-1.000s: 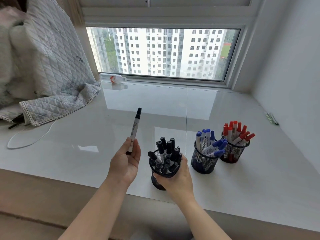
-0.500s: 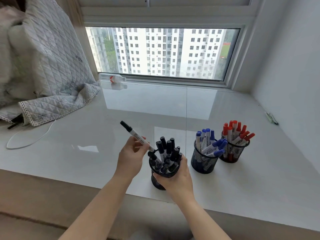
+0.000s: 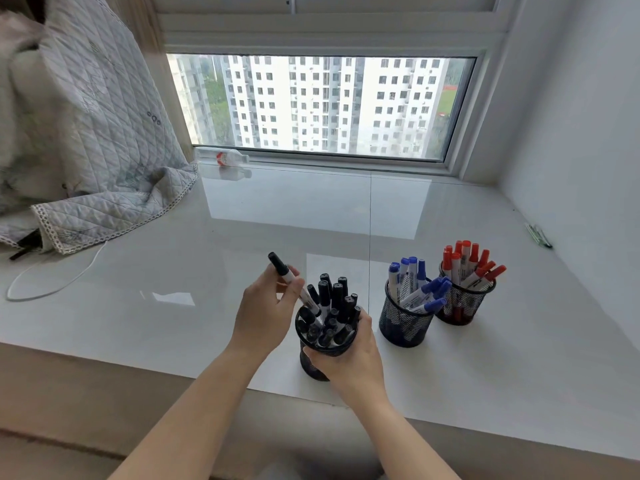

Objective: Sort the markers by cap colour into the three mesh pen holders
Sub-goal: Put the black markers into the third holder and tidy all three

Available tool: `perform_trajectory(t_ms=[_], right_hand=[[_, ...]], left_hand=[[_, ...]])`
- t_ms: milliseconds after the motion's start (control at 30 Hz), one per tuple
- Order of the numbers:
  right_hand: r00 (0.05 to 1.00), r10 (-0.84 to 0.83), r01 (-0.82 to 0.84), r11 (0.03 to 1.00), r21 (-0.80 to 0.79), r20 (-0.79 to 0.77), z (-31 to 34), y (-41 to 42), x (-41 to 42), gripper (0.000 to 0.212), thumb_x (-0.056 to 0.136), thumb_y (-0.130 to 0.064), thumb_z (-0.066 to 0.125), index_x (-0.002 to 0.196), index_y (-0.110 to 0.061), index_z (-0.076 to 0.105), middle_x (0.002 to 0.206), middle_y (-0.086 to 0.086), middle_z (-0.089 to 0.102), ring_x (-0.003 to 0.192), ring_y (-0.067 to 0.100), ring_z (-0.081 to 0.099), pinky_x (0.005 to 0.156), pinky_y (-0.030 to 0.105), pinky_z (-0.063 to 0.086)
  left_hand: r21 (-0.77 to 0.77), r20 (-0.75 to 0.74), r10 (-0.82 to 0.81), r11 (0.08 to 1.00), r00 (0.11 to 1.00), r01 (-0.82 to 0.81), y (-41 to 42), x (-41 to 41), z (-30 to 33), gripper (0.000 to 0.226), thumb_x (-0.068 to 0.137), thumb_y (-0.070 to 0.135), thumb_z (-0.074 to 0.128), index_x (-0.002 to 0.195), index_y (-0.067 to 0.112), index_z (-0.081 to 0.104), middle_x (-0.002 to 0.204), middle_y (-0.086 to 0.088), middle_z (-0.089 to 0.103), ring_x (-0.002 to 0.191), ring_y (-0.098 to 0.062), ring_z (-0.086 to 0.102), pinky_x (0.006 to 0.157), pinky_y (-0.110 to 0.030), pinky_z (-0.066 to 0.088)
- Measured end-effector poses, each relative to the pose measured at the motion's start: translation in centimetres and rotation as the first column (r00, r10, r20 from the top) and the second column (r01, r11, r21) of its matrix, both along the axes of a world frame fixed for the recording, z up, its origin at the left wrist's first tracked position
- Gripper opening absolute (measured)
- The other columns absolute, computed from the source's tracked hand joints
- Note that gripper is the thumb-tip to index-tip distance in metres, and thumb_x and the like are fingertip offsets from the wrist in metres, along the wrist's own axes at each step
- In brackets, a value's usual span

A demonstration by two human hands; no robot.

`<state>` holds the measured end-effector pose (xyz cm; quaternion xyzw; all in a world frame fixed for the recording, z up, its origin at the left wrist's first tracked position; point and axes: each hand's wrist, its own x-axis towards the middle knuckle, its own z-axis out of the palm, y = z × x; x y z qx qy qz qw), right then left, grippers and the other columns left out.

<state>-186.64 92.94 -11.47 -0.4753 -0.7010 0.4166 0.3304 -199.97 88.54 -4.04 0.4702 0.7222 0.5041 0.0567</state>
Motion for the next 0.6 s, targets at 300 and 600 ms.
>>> perform_trajectory(t_ms=[300,600], right_hand=[[1.0,0.008,-0.008,1.0,-0.01,-0.001,0.25,-0.01,0.08,0.097,0.048,-0.053,0.077,0.13,-0.028,0.033,0.117,-0.01,0.055,0.11,0.012,0.052,0.093,0.034,0.046],[1.0,0.003,-0.003,1.0,0.02,-0.014,0.4,-0.28,0.17,0.096,0.05,-0.049,0.078,0.131,-0.028,0.032,0.114,-0.013,0.053,0.107,0.011,0.053,0.09,0.031,0.046]], left_hand=[[0.049,-0.119,0.016,0.999,0.993,-0.01,-0.13,-0.15,-0.48,0.068,0.081,0.013,0.069,0.129,0.03,0.024,0.092,0.026,0.057,0.064,0.002,0.063,0.056,-0.023,0.047],[-0.062,-0.168,-0.085,0.995,0.982,0.076,0.15,-0.52,-0.78,0.023,0.094,0.018,0.049,0.117,0.017,0.048,0.086,0.013,0.063,0.076,-0.017,0.064,0.066,-0.032,0.047]])
